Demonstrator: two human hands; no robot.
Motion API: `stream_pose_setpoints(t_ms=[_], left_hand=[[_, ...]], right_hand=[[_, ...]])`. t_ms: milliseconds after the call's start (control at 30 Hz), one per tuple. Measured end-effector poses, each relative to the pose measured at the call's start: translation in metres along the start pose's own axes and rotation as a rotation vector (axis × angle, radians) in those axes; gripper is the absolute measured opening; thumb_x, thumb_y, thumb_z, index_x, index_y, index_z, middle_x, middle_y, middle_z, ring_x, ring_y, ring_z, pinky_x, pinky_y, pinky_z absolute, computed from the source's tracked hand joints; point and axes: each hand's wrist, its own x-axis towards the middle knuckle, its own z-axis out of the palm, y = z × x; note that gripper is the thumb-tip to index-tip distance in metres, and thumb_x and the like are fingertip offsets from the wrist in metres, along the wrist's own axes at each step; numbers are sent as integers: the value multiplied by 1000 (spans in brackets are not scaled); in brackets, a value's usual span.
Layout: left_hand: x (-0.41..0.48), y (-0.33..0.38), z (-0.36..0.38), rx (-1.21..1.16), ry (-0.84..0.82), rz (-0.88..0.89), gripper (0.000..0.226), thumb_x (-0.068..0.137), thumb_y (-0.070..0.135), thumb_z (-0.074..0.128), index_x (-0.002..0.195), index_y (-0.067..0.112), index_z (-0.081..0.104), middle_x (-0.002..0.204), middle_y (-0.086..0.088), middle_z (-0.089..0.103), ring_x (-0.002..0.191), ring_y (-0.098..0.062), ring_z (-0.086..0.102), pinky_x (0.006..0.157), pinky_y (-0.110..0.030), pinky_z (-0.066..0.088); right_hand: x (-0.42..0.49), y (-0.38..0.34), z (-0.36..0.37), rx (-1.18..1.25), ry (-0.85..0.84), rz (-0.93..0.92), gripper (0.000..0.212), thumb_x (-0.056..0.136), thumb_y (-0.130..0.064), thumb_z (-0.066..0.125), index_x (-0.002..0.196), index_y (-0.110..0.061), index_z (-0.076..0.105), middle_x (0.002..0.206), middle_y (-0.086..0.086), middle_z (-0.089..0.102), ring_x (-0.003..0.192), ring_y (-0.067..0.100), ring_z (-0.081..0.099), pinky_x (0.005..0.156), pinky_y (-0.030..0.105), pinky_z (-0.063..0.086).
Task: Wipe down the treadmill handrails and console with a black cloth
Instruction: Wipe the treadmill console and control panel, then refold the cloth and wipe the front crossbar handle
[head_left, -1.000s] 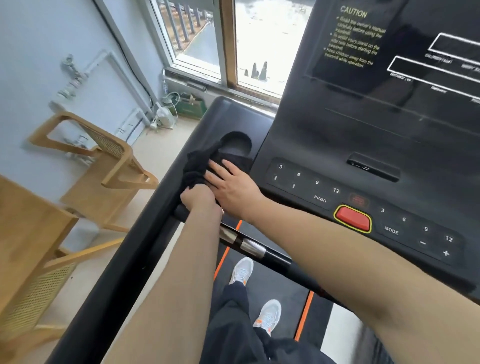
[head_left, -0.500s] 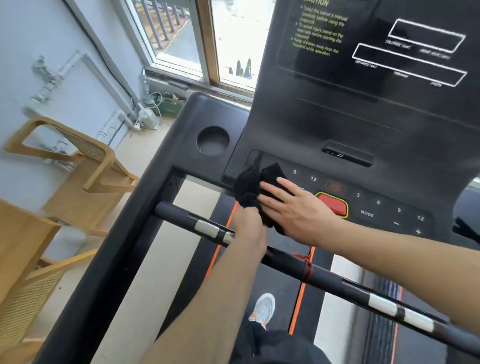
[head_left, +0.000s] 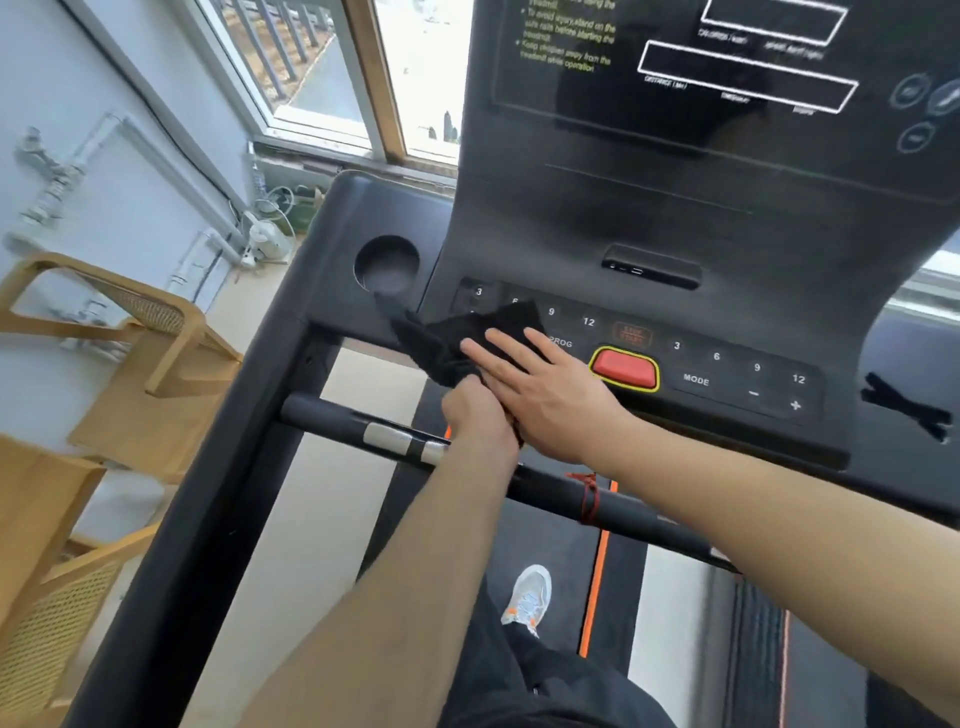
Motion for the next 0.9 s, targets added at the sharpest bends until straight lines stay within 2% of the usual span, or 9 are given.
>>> stream_pose_setpoints(t_ms=[33,133,300,433,533,633,733,833,900], left_hand=[[-5,-12,1,40,-19,28,34,106,14,38,132,5,58,144,-17,55,131,-34,54,103,-41,46],[-24,-43,16,-123,-138,-246,28,105,18,40,99,7,64,134,-16,62,115,-33,61,106,-46,46],[-33,-73,17,-99,-306,-299,38,106,22,35,131,3,56,134,-18,59,126,-35,56,99,-47,45],[-35,-48,6,280,-303,-13,23,96,4,47,107,5,67,103,-15,69,100,-30,64,85,-46,54],[-58,-29,10,614,-416,270,16,89,7,57,94,7,72,87,-11,71,86,-24,67,77,-42,58],[-84,-38,36,830,-643,407,17,87,20,69,84,4,74,78,-9,70,76,-23,68,78,-45,60],[-88,-65,47,1196,-846,467,33,83,44,74,94,12,78,89,-5,77,80,-19,71,73,-32,56],[-67,-72,30,1367,-665,644,20,85,40,71,92,23,77,84,12,73,68,4,59,65,-19,44],[-50,-67,14,1400,-494,701,16,88,28,66,100,18,70,86,12,67,67,5,57,69,-23,46]], right_hand=[[-17,6,4,3,-4,9,65,97,-28,38,158,-14,23,168,4,-4,155,28,5,123,50,8],[-62,19,12,26,-6,65,65,95,-27,43,157,-11,29,168,6,5,154,30,15,123,52,16],[-115,17,22,67,41,195,65,90,-24,53,152,-12,40,165,6,24,149,28,31,121,54,21],[-119,-5,16,351,319,408,60,79,-18,72,137,-13,58,148,4,53,133,27,54,115,49,36],[-121,-20,-13,1010,631,652,60,79,-6,62,137,-12,55,146,-4,51,138,14,44,114,25,33],[-139,-16,-37,1586,863,880,59,83,19,52,132,-13,55,125,-4,62,118,4,58,92,15,48],[-174,-4,-33,1548,1016,1214,55,82,17,46,116,-22,66,107,-5,71,104,9,65,89,24,52],[-205,8,-17,1322,907,1587,43,81,2,47,107,-23,70,95,-4,71,93,18,65,84,32,53],[-206,8,-8,1360,780,1787,25,84,-2,48,91,-17,67,78,0,63,78,24,56,68,32,46]])
